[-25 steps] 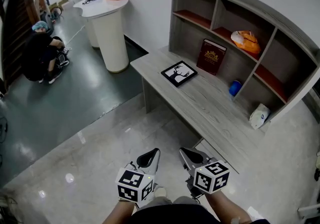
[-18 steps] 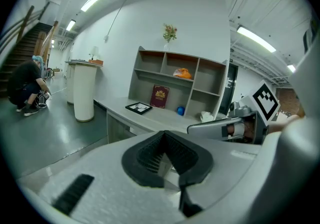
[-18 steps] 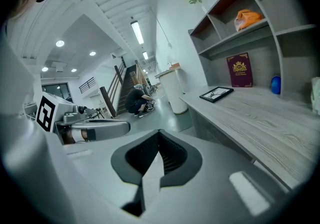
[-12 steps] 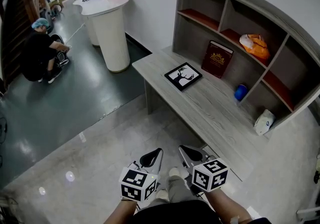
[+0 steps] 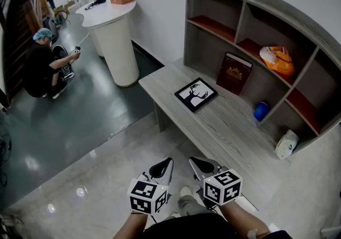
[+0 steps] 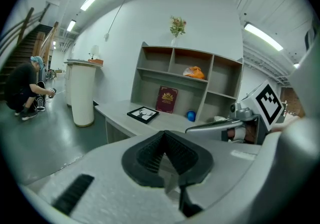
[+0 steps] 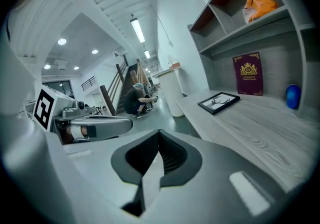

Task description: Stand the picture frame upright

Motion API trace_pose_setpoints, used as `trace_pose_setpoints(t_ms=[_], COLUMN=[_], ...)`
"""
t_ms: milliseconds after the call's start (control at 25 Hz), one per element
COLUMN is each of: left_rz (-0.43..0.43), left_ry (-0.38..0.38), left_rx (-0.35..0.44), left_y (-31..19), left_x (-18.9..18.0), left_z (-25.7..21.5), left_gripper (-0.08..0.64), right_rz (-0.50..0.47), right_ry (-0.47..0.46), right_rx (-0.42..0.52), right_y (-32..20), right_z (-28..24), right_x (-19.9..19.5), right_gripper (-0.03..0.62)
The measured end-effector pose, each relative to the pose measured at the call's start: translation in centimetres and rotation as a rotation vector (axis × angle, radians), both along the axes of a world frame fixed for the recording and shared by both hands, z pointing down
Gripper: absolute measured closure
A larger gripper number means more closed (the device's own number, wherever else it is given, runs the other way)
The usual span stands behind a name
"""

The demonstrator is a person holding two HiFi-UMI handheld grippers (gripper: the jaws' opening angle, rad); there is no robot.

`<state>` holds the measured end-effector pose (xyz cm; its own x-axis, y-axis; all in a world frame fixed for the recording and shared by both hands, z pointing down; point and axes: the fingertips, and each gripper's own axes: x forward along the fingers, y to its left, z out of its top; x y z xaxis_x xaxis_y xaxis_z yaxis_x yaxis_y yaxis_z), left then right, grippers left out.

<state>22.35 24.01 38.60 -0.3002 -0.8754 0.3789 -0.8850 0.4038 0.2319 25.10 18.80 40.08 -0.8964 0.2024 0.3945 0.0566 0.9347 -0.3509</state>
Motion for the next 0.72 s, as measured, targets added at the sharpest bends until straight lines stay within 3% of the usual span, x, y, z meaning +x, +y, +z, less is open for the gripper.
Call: trace_pose_setpoints(t_ms=[280,720], left_rz=[0.023,0.046], left_ry=[0.032,-0.012], left_rx=[0.026,0.002], left_y=[-3.0,-7.9], left_x=[-2.3,-6.3], left_z=[-0.1,-0.3], left_gripper=[0.563,0.563], right_rz=[0.017,0.061], right_ry=[0.029,0.016], right_rx=[0.007,0.000], right_y=[-3.1,-8.4], right_z=[0.5,0.6], right_x=[-2.7,-5.8], right_gripper=[0.592,0.592])
